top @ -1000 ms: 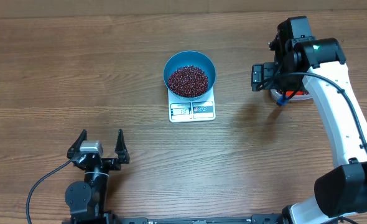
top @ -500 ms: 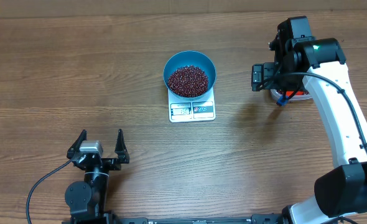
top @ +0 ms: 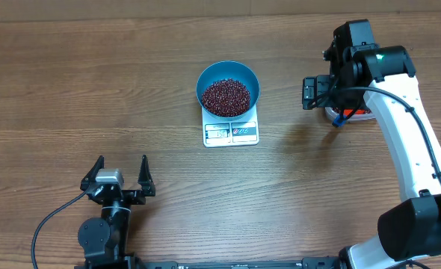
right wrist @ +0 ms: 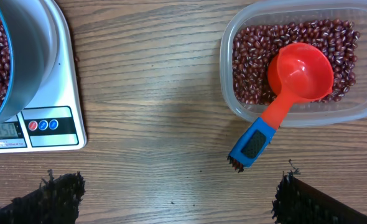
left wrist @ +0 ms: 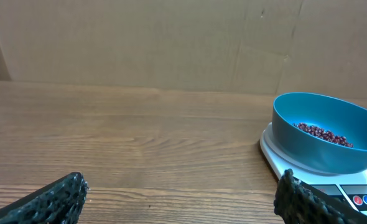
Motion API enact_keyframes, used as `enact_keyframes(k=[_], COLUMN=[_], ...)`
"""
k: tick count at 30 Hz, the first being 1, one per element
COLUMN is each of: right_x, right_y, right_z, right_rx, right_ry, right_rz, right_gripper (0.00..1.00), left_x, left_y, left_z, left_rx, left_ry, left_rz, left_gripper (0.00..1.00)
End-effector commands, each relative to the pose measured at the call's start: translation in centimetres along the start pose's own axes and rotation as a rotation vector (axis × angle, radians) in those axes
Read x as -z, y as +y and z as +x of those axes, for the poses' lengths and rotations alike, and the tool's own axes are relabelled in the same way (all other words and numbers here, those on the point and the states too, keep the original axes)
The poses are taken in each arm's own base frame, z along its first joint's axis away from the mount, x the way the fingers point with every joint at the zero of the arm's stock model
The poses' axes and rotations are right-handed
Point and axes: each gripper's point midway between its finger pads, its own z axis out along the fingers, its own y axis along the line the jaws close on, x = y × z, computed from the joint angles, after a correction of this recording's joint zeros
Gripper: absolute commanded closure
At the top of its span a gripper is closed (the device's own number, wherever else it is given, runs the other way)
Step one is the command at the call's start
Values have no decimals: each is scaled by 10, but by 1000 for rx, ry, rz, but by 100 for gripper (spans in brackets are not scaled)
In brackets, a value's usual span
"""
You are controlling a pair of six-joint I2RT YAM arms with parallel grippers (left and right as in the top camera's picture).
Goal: Scoop item into bowl and weigh 150g on scale
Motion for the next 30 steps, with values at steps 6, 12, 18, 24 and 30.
enact_keyframes(k=[6, 12, 18, 24, 30], right_x=[17, 18, 21, 34, 51], right_y=[0, 1, 14, 36, 40], right_z=[-11, -15, -55, -84, -77], right_rx=[3, 3, 9, 28, 35], right_ry=[-69, -84, -265, -439, -516], right_rz=[0, -2, -59, -182, -225], right_gripper=[0, 0, 0, 0, 0], left_x=[1, 1, 1, 1, 1], left_y=[5, 5, 5, 5, 5], left_z=[0, 0, 0, 0, 0], left_rx=[-23, -23, -23, -23, -23], left_ry=[-5, -4, -4, -5, -4], left_rz=[-25, -25, -25, -25, -25], left_gripper=[0, 0, 1, 0, 0])
